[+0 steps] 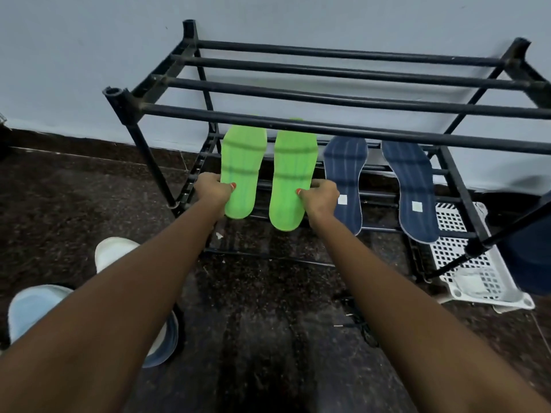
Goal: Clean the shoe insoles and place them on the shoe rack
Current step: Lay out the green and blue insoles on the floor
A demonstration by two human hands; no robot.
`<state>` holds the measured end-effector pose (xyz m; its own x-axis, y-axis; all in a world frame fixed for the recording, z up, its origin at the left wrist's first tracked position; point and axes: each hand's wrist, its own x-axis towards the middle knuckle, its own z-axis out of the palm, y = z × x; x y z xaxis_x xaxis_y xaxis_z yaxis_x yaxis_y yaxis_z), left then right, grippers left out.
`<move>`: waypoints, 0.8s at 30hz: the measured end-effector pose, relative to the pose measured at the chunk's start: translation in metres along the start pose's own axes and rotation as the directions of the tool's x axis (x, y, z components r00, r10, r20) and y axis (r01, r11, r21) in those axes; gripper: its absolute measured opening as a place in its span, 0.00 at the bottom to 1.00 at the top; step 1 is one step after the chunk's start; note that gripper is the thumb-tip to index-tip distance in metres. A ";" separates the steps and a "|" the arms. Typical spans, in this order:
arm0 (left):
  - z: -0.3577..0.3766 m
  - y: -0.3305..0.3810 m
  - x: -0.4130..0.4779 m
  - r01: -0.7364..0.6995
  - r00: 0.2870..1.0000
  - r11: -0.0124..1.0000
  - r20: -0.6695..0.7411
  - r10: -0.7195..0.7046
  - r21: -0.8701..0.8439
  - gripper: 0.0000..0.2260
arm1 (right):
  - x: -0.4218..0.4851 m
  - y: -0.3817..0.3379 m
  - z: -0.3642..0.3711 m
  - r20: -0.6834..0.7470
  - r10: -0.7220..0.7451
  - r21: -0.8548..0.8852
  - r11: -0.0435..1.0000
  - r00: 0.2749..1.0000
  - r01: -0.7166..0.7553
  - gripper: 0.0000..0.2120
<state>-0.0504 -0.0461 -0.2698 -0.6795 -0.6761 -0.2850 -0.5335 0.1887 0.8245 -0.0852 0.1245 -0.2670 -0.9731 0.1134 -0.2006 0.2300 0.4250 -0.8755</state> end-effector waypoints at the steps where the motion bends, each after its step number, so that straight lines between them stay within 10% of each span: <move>1: -0.001 0.000 -0.005 0.015 1.000 0.999 -0.012 -0.016 -0.043 0.15 | -0.003 0.000 -0.002 -0.009 0.001 0.026 1.000 1.000 -0.001 0.09; 24: -0.081 -0.130 -0.191 0.024 0.998 0.963 -0.044 -0.037 -0.268 0.13 | -0.198 0.062 -0.049 -0.043 -0.010 0.108 0.994 0.999 0.015 0.17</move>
<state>0.1893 0.0010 -0.2833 -0.6364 -0.7135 -0.2932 -0.3948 -0.0252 0.9184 0.1228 0.1723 -0.2603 -0.9739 0.1474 -0.1728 0.2128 0.3267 -0.9208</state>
